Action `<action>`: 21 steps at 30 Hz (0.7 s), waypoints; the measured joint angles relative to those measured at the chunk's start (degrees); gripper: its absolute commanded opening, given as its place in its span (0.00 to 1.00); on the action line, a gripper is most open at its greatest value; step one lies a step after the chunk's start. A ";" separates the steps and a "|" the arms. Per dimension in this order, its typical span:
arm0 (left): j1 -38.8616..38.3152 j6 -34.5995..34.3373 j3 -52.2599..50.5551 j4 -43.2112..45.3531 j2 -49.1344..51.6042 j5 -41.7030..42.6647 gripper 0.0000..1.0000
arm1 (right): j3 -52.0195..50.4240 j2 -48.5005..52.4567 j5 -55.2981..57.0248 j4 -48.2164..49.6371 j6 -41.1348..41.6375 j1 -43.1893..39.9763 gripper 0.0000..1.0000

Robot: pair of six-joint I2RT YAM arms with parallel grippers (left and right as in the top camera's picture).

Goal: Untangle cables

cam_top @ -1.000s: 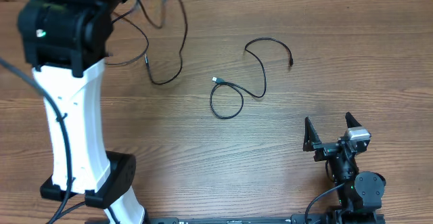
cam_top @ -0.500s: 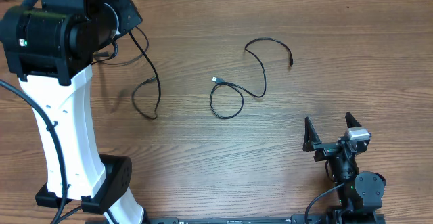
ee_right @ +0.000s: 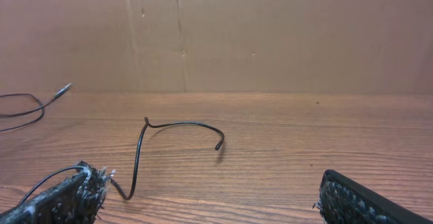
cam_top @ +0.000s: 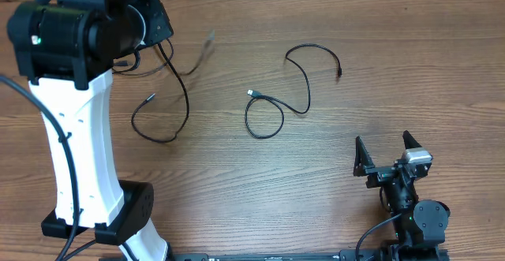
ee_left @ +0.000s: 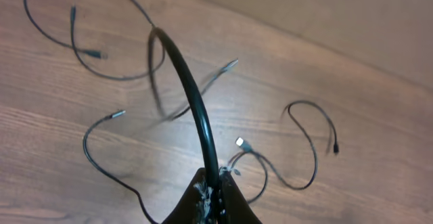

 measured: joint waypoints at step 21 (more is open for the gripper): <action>0.00 0.00 -4.96 -0.11 0.00 3.69 0.04 | 0.00 0.00 0.00 -0.04 -0.02 -0.02 1.00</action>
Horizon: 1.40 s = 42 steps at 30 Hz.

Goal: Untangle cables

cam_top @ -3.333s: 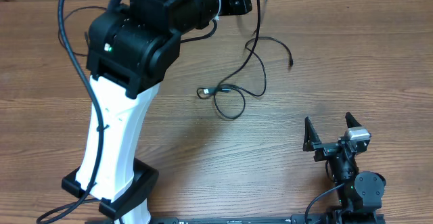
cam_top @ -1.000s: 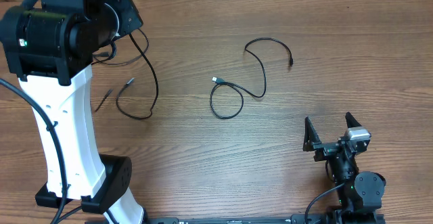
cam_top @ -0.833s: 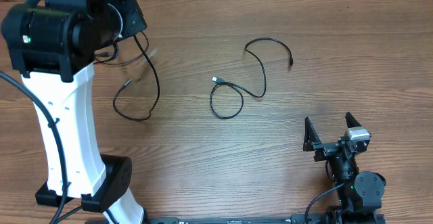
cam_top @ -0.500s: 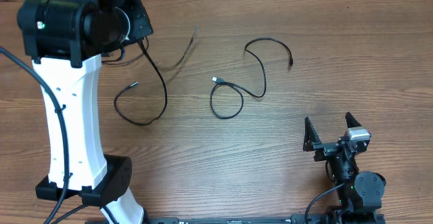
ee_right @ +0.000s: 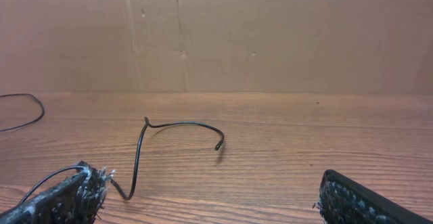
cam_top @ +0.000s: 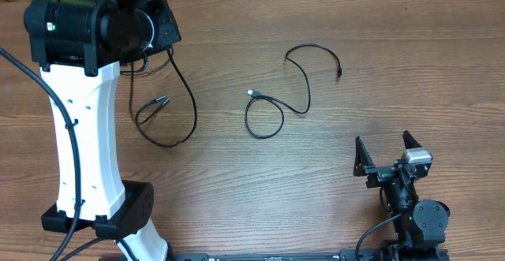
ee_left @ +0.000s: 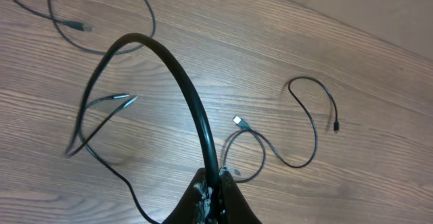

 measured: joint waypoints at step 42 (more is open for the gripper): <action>-3.08 0.00 -4.96 4.13 0.57 14.88 0.04 | 0.00 0.00 0.00 0.00 0.00 0.00 1.00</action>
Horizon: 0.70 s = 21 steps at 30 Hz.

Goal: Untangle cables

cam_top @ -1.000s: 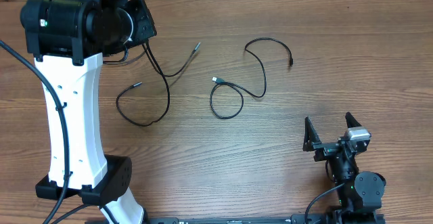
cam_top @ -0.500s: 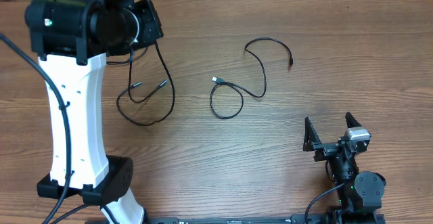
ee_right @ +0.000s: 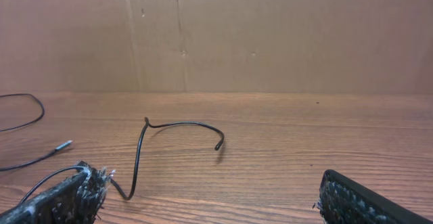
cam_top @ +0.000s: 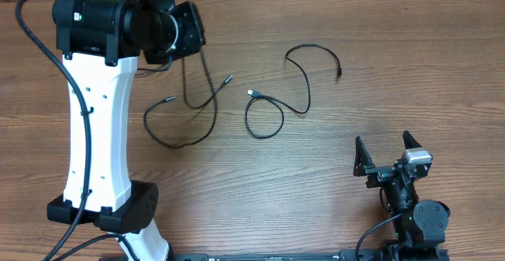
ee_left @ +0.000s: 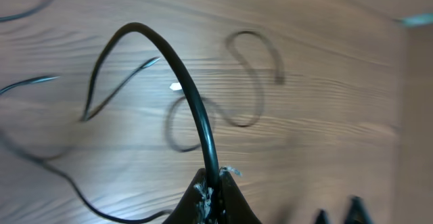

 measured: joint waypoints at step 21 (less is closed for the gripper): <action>-3.89 1.92 -4.00 -3.96 0.04 -7.10 0.04 | 0.00 0.00 0.00 0.00 0.00 0.02 1.00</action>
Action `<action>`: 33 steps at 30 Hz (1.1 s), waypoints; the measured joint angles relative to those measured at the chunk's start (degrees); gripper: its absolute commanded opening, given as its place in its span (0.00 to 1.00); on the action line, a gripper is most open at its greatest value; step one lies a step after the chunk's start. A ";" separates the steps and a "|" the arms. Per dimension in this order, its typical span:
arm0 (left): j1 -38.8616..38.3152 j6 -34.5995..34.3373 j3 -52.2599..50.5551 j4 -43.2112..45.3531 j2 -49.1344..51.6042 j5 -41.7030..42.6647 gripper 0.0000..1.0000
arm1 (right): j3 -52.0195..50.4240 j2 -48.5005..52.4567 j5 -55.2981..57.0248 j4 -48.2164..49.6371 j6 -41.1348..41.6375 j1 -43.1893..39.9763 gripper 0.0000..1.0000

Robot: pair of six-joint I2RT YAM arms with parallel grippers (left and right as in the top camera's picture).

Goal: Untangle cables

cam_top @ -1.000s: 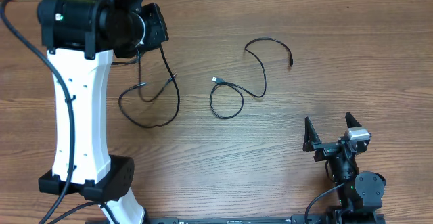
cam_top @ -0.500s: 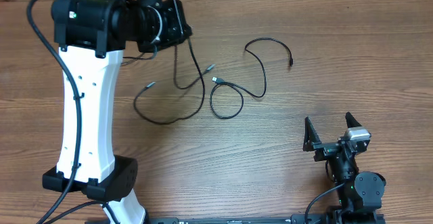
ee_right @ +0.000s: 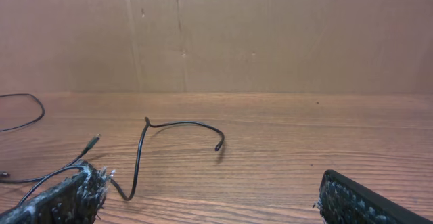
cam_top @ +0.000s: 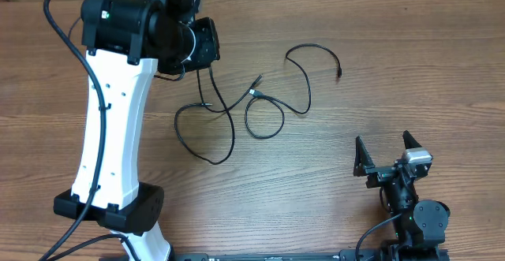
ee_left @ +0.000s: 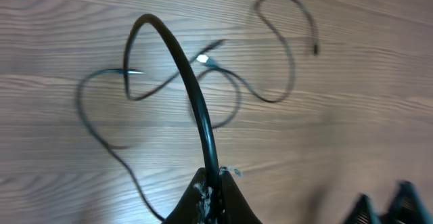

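My left gripper [ee_left: 215,183] is shut on a thick-looking black cable [ee_left: 193,88] that arcs up from its fingers. In the overhead view that held cable [cam_top: 207,131] hangs from the left gripper [cam_top: 202,46] and trails in a loop on the wood. One plug end [cam_top: 256,80] lies right beside the second cable's USB plug [cam_top: 252,93]. The second cable [cam_top: 304,87] lies flat at centre, with a small loop and an S-curve. My right gripper [cam_top: 387,154] is open, parked at the front right, holding nothing.
A wooden table [cam_top: 410,64] lies under everything, with a cardboard wall [ee_right: 270,34] at the back. Another thin cable [ee_right: 20,112] curves at the far left in the right wrist view. The tall white left arm [cam_top: 110,135] stands over the left side.
My left gripper has shifted right with the cable in it. The trailing loop and plug ends have moved right, one end now reaching the second cable's USB plug. The right arm is unchanged.
My left gripper was shut on the cable at the far left, its loop well apart from the centre cable. At each later moment the arm and cable stood further right. Now the held cable's end lies against the centre cable. My right gripper stayed open and still.
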 measured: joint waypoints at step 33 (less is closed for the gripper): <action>5.86 -8.48 -5.46 -0.02 0.02 -19.74 0.04 | 0.00 0.00 0.00 0.00 0.00 0.00 1.00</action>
